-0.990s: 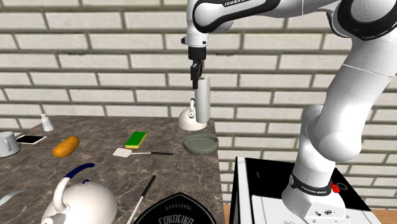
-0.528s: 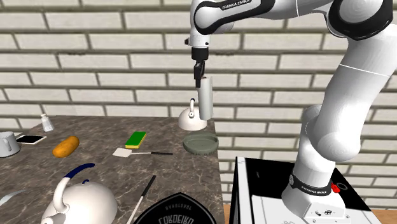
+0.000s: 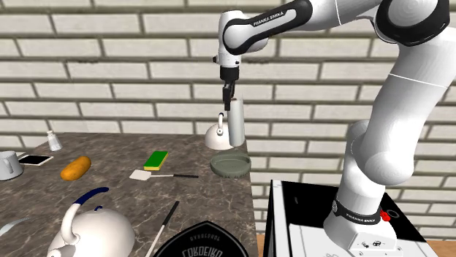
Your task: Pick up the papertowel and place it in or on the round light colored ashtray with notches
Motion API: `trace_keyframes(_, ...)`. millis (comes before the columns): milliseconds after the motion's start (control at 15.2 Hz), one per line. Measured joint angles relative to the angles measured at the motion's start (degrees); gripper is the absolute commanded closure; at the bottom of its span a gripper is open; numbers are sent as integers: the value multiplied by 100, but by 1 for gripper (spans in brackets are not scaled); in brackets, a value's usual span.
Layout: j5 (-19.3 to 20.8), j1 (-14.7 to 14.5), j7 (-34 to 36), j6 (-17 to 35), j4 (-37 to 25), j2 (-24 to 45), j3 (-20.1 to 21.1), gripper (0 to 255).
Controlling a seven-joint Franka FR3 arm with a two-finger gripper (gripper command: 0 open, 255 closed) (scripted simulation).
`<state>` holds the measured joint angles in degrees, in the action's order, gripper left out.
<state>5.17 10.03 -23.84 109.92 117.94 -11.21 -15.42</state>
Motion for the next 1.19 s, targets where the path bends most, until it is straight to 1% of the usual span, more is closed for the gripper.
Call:
trace_keyframes(990,-22,20,-8,1155,901,259,-63,255)
trace_keyframes(1188,-31,19,-11,1251,951,305,-67,255)
